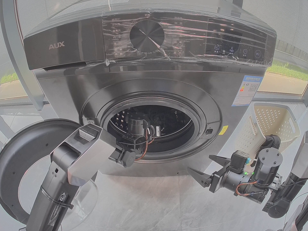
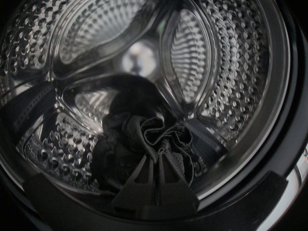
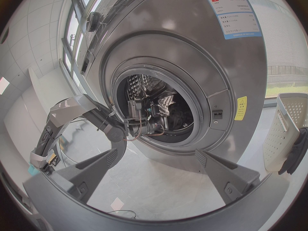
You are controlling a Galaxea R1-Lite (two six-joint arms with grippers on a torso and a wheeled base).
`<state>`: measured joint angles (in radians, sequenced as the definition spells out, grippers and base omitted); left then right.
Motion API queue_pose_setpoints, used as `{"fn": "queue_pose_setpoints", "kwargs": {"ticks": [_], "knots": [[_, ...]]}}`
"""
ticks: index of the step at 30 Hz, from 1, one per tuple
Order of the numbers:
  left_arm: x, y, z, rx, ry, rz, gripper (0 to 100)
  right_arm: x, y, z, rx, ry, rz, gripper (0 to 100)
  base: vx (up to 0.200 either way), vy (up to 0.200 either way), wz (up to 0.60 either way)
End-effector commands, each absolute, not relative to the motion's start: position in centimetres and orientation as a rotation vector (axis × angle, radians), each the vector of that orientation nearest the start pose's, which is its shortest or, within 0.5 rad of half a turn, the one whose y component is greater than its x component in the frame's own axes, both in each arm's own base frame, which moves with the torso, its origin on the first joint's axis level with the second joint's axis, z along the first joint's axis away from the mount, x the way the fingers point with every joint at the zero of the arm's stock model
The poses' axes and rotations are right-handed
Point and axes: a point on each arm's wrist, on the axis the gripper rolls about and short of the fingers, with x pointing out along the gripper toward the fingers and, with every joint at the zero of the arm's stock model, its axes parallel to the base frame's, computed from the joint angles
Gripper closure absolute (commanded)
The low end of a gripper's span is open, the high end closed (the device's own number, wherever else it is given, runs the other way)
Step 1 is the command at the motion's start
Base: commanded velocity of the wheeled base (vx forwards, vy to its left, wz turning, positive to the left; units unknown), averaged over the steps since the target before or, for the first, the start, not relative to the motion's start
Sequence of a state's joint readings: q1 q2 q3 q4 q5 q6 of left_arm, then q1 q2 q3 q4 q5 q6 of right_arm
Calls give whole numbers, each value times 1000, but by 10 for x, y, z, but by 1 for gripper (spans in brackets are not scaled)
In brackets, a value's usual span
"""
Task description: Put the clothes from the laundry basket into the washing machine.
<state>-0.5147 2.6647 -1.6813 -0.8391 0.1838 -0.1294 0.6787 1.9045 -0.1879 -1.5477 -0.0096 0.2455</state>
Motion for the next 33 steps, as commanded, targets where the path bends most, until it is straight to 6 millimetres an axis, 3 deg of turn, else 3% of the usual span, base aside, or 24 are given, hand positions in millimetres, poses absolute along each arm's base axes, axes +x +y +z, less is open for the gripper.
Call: {"fn": "queue_pose_setpoints", "kwargs": {"ticks": [1,12,19,20,26,33], "knots": [[480,-245,44,-124,55,-272,100,194,156,83,179,240,644,0,0,0,0],[504,-233,42,-154,-2,-211,100,194,156,83,180,240,643,0,0,0,0],[504,-232,42,-151,8,-210,100,195,156,82,181,242,642,0,0,0,0],[503,-233,42,-151,9,-212,0,195,156,82,181,242,640,0,0,0,0],[497,-241,40,-151,23,-229,0,195,156,82,183,242,640,0,0,0,0],[461,-263,45,-121,109,-290,0,194,156,84,185,238,642,0,0,0,0]]}}
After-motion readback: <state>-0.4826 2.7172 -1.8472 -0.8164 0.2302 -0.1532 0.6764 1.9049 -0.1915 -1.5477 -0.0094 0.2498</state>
